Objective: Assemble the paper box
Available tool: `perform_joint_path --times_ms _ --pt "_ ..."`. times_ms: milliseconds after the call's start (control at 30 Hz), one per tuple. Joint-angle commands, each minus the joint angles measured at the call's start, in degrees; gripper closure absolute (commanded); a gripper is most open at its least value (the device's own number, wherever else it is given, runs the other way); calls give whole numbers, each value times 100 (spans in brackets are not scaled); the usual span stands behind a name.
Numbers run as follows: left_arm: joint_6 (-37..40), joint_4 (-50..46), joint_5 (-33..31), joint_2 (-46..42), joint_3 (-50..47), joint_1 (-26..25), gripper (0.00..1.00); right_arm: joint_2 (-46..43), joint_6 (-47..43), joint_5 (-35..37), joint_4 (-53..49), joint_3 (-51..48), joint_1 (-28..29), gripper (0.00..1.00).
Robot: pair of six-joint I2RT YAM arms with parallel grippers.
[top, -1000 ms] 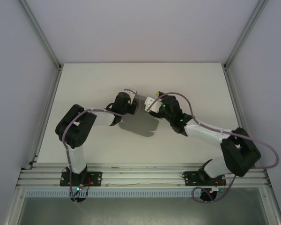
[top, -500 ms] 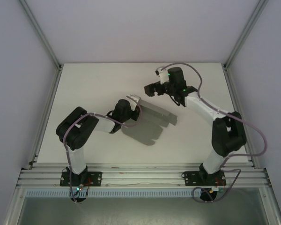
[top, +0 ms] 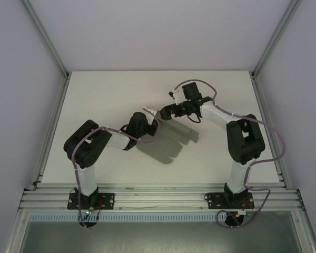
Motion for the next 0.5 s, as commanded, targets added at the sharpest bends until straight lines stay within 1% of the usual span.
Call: perform_joint_path --times_ms 0,67,167,200,267,333,367,467 --pt "66 -36 -14 152 114 -66 100 338 -126 274 -549 -29 96 2" --pt "59 -119 -44 152 150 -75 100 430 -153 379 -573 -117 106 4" --pt "-7 -143 -84 150 118 -79 86 452 -152 553 -409 -385 160 4" --pt "-19 -172 -97 143 116 -75 79 439 -171 602 -333 -481 185 4" --pt "-64 -185 -172 129 103 -75 76 397 -179 649 -189 -631 204 4" --pt "-83 -206 -220 135 106 -70 67 350 -180 628 -76 -726 230 4" --pt "-87 -246 -206 140 122 -75 65 338 -188 619 -62 -745 233 4" --pt "-156 -251 -374 152 154 -78 65 304 -178 690 -39 -745 249 4"
